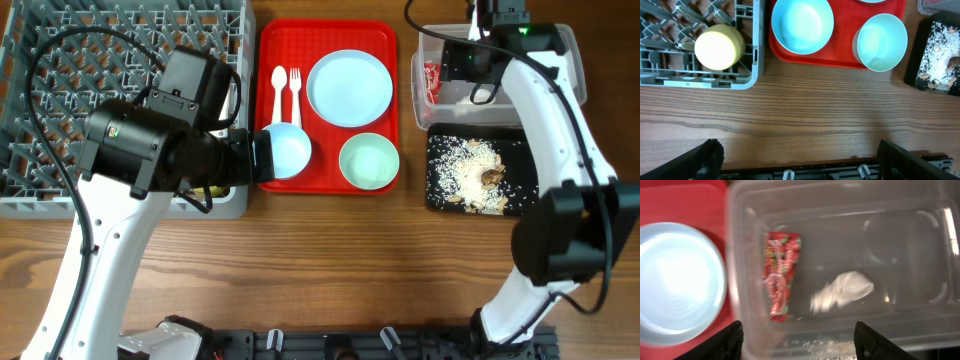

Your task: Sort waste into correct bins and load items into the dishwasher rack

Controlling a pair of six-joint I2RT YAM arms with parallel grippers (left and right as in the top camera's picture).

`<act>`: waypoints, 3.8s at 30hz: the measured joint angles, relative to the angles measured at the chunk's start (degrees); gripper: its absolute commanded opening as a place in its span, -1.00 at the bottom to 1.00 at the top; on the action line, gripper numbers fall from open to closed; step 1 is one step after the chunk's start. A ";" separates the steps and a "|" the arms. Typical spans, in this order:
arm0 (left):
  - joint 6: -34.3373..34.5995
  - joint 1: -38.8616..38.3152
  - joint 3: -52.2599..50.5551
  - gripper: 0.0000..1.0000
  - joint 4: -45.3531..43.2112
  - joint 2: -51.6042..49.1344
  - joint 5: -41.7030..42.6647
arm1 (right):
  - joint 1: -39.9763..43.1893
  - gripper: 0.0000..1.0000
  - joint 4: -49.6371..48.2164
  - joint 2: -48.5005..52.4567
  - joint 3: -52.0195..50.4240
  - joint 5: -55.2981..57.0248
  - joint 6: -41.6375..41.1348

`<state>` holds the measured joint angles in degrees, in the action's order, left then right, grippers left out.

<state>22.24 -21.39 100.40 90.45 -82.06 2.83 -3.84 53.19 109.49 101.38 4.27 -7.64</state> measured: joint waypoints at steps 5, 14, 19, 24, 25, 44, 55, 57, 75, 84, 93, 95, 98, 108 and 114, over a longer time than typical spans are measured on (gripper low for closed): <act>-0.02 0.00 0.00 1.00 0.00 0.00 0.00 | -0.09 0.40 2.67 -11.98 0.00 -9.03 0.00; -0.02 0.00 0.00 1.00 0.02 0.00 0.00 | -2.25 0.45 6.49 -33.29 0.00 -20.65 -0.02; -0.02 0.00 0.00 1.00 0.02 0.00 0.00 | -2.25 1.00 9.81 -40.44 0.00 -22.14 -0.04; 0.00 0.00 0.00 1.00 0.00 0.00 0.00 | -2.23 1.00 14.95 -43.12 0.00 -22.53 -0.02; 0.00 0.00 0.00 1.00 0.02 0.00 0.00 | -2.25 1.00 16.61 -43.41 0.00 -22.56 -0.04; 0.00 0.00 0.00 1.00 0.02 0.00 0.00 | -2.25 1.00 21.38 -39.71 0.00 -22.32 -5.18; 0.00 0.00 0.00 1.00 0.00 0.00 0.00 | -2.25 0.99 -7.10 -57.00 -14.73 -16.81 -1.77; 0.00 0.00 0.00 1.00 -0.02 0.00 0.00 | -2.25 1.00 -14.93 -62.64 -22.71 -16.61 -1.16; -0.02 0.00 -0.04 1.00 0.02 0.00 0.00 | -2.23 0.99 -45.16 -99.06 -85.90 -14.40 0.02; 0.00 0.00 -0.04 1.00 0.00 0.00 0.00 | -2.23 0.99 -49.29 -107.58 -97.59 -14.25 0.04; 0.00 0.00 -0.04 1.00 0.00 0.00 0.00 | -2.23 0.99 -53.86 -108.34 -100.85 -14.25 0.04; 0.00 0.00 -0.04 1.00 0.00 0.00 0.00 | -2.23 1.00 -53.86 -108.34 -100.85 -14.25 0.04; 0.00 0.00 -0.04 1.00 0.00 0.00 0.00 | -2.23 1.00 -53.86 -108.34 -100.85 -14.25 0.02; 0.00 0.00 -0.04 1.00 0.02 0.00 0.00 | -2.23 0.99 -53.86 -108.34 -100.87 -14.25 0.02; 0.04 0.00 -0.04 1.00 -1.86 0.00 0.11 | -2.23 1.00 -53.86 -108.34 -100.87 -14.25 0.02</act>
<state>22.28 -21.39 100.36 88.60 -82.06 2.94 -6.07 -0.67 1.15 0.51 -9.98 -7.62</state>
